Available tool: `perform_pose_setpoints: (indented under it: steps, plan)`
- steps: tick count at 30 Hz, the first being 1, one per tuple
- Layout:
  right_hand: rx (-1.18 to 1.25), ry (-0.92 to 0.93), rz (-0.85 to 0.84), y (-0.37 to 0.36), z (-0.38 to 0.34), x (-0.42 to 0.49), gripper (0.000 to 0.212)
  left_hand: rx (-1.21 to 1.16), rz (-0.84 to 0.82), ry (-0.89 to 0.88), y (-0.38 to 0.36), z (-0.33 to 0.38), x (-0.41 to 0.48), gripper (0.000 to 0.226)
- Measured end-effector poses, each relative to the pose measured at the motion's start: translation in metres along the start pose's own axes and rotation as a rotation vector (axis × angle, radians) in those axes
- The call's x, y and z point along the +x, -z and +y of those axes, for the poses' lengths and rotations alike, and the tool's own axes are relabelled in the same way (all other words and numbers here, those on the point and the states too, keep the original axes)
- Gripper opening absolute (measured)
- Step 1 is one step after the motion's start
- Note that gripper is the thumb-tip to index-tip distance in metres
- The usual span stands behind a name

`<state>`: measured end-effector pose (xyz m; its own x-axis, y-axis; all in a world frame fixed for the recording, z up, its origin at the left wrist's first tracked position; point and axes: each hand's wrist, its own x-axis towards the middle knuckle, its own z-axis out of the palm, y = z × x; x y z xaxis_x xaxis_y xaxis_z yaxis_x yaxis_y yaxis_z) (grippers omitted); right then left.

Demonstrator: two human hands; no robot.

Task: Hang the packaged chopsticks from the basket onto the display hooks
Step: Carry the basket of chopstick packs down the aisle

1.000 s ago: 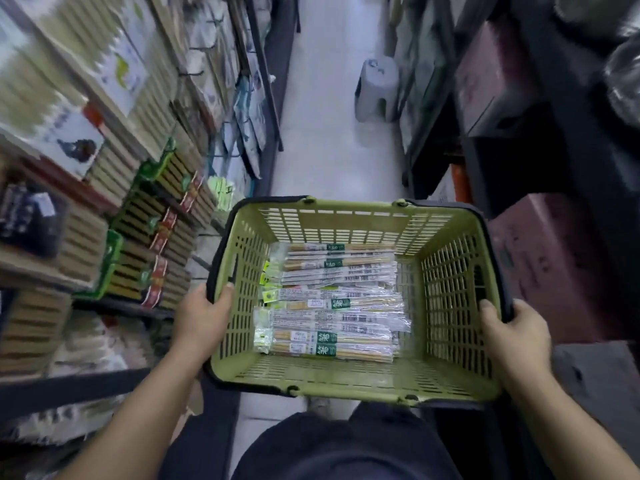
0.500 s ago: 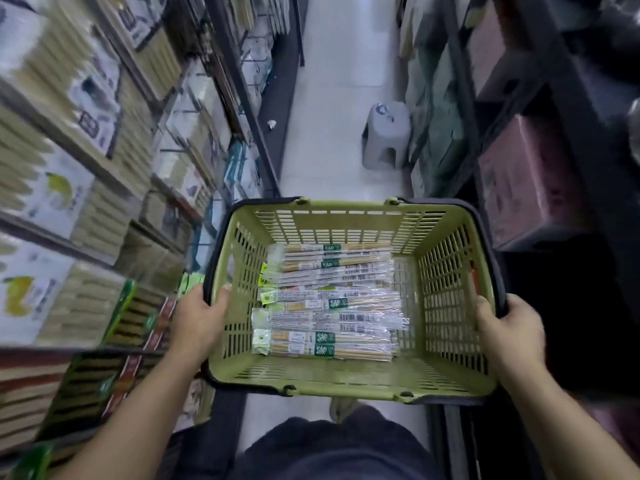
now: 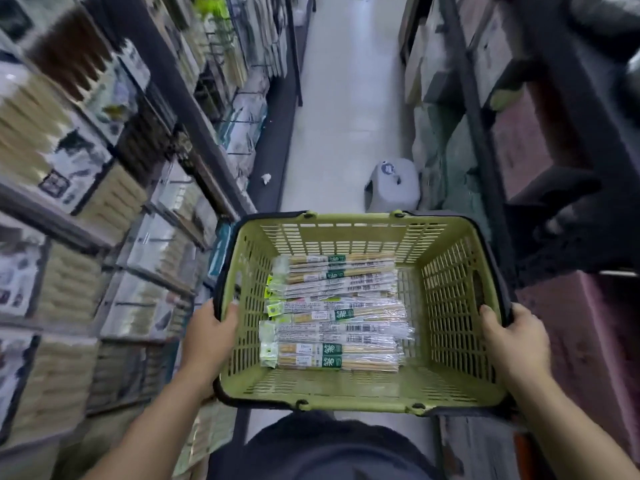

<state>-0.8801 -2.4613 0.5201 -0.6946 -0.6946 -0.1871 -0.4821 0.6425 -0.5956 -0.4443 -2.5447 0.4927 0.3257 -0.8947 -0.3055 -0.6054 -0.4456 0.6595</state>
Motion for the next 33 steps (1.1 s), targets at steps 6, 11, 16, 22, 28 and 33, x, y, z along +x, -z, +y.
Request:
perform_pose_setpoints:
  steps: [6, 11, 16, 22, 28, 33]
  plan:
    - [0.007, -0.009, -0.025, -0.021, -0.087, 0.107, 0.026, -0.033, -0.059, 0.025, -0.012, 0.078, 0.112, 0.022]
    - [-0.006, 0.043, -0.061, -0.048, -0.15, 0.214, 0.03, -0.02, -0.01, 0.05, -0.038, 0.133, 0.19, 0.021]
    - [-0.037, 0.115, -0.118, -0.078, -0.221, 0.333, 0.03, -0.089, 0.026, 0.161, -0.073, 0.185, 0.265, 0.027]
    - [-0.062, 0.223, -0.231, -0.112, -0.324, 0.453, 0.026, -0.099, 0.148, 0.291, -0.093, 0.24, 0.332, 0.027]
    - [-0.105, 0.337, -0.323, -0.163, -0.422, 0.543, 0.018, -0.104, 0.262, 0.362, -0.106, 0.274, 0.395, 0.029]
    - [-0.105, 0.382, -0.394, -0.206, -0.487, 0.596, 0.016, -0.129, 0.291, 0.454, -0.112, 0.296, 0.445, 0.038]
